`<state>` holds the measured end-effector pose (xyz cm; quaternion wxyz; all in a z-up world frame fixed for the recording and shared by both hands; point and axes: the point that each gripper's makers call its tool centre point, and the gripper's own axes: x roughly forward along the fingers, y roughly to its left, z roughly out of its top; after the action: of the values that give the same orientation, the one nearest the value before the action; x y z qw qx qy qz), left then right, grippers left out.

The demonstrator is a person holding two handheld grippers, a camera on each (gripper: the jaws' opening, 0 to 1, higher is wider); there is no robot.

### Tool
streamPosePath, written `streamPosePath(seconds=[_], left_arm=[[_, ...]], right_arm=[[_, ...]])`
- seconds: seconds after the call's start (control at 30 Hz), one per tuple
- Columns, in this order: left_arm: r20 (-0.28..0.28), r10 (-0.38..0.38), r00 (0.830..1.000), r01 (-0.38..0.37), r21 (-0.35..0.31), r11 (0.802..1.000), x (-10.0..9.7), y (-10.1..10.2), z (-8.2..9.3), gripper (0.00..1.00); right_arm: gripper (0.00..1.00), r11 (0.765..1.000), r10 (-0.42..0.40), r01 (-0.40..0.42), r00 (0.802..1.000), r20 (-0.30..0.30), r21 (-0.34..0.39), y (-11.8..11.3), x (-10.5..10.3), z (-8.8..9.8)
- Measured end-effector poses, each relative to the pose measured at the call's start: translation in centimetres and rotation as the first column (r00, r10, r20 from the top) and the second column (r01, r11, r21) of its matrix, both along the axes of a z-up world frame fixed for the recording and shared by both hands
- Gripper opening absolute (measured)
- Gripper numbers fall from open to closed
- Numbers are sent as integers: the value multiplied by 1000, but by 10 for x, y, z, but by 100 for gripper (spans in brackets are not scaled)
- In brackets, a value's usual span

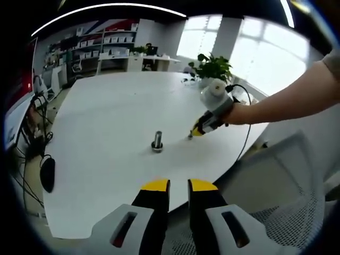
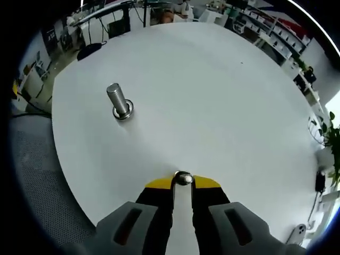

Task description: Place the washer onto the threaded stud by aligning its center hole with the stud, sliding it down to the base, and recovering from edge contact or off-axis alignment until the washer reaches the visible bottom stop.

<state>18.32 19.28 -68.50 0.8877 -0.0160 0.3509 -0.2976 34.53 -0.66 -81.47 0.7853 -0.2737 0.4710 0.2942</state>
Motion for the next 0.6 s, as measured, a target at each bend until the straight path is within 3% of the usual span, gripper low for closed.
streamPosePath(seconds=[0.23, 0.6], left_arm=[[-9, 2, 1000, -2, 3, 1000, 0, 1, -2, 11], [-3, 1, 1000, -1, -9, 1000, 1, -1, 0, 10]], right_arm=[[14, 1000, -1, 0, 999, -33, -11, 0, 0, -11], [14, 1000, 3, -3, 1000, -31, -15, -2, 3, -13]])
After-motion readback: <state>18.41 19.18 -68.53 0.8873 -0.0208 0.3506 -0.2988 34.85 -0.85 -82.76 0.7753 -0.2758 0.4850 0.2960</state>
